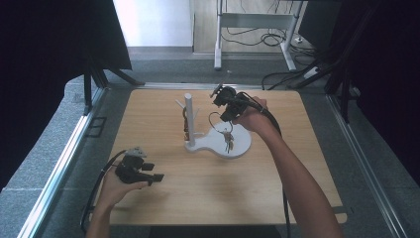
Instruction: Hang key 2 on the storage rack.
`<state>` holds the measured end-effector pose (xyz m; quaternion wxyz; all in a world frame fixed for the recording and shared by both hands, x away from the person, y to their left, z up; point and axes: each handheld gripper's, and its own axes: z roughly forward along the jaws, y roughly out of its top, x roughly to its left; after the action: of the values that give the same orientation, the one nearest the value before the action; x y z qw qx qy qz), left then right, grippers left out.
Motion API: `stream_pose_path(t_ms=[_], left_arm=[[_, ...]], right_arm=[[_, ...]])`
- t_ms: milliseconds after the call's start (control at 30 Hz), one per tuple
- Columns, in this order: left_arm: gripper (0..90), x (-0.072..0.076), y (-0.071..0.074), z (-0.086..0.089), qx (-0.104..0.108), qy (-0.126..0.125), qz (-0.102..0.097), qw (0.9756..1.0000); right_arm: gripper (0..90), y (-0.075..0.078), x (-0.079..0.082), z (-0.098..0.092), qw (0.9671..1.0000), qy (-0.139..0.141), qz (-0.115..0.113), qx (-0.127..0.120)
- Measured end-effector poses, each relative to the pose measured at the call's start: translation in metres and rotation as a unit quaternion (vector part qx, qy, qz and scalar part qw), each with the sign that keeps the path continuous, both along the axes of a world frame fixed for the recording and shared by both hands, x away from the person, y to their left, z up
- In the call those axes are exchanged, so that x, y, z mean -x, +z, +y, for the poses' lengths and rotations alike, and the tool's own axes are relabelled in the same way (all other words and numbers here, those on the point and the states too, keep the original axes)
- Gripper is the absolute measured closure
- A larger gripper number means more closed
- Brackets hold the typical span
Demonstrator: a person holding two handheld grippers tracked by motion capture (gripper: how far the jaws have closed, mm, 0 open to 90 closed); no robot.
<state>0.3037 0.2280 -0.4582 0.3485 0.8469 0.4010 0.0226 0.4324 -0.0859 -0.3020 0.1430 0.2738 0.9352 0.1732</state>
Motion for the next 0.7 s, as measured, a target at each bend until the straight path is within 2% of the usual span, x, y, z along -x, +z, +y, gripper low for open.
stream_pose_path(t_ms=[700], left_arm=[[36.1, 0.002, 0.004, 0.004, 0.014, -0.001, -0.003, 0.9999]], right_arm=[[87.1, 0.001, -0.019, 0.026, 1.0, 0.004, -0.001, -0.002]])
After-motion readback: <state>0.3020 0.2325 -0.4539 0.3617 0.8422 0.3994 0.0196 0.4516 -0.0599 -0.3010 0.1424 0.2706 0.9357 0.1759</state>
